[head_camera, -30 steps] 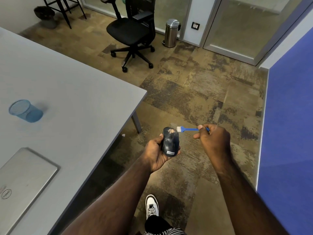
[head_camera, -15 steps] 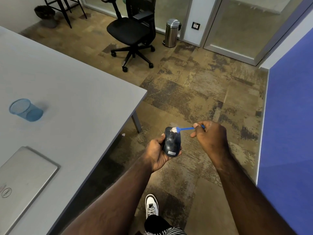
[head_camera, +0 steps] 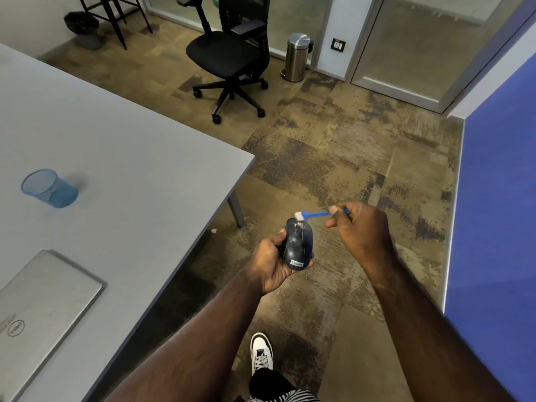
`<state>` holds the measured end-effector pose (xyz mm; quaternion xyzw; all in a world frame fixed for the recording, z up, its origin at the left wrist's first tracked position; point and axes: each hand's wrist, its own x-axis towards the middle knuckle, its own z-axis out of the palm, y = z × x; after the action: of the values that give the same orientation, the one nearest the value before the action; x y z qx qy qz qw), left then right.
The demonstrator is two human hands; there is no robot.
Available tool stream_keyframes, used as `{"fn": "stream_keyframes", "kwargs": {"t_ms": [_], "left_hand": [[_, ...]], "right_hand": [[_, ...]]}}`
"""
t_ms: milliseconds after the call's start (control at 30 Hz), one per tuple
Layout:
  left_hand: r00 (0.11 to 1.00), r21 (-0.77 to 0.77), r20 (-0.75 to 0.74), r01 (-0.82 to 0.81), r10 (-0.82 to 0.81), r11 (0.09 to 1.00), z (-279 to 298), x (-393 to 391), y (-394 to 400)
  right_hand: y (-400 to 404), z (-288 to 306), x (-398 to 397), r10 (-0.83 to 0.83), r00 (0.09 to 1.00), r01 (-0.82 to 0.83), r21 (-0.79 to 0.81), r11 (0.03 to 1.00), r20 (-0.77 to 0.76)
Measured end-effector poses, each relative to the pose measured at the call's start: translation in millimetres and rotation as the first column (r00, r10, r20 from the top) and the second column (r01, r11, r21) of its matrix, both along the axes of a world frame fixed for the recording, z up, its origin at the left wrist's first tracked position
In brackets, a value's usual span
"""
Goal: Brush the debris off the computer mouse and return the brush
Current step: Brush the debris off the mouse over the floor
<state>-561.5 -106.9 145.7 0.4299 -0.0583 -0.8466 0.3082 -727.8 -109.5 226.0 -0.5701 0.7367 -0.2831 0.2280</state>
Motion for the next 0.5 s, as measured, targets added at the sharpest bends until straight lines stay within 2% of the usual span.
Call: {"fn": "stream_keyframes", "kwargs": {"t_ms": [67, 133, 267, 400, 500], "left_hand": [[1.0, 0.0, 0.006, 0.002, -0.002, 1.0, -1, 1, -1], [1.0, 0.003, 0.017, 0.002, -0.002, 1.0, -1, 1, -1], [1.0, 0.006, 0.016, 0.001, -0.001, 1.0, -3, 0, -1], [1.0, -0.004, 0.018, 0.013, -0.013, 1.0, -1, -3, -1], [1.0, 0.001, 0.012, 0.02, -0.02, 1.0, -1, -4, 0]], "right_hand": [[4, 4, 0, 0.13, 0.991, -0.13, 0.009, 0.991, -0.023], [6, 8, -5, 0.185, 0.982, -0.185, 0.008, 0.983, -0.043], [8, 8, -9, 0.15, 0.987, -0.154, -0.073, 0.985, -0.065], [9, 2, -8, 0.228, 0.969, -0.232, -0.024, 0.973, -0.097], [5, 1, -12, 0.139, 0.982, -0.146, -0.052, 0.988, -0.125]]}}
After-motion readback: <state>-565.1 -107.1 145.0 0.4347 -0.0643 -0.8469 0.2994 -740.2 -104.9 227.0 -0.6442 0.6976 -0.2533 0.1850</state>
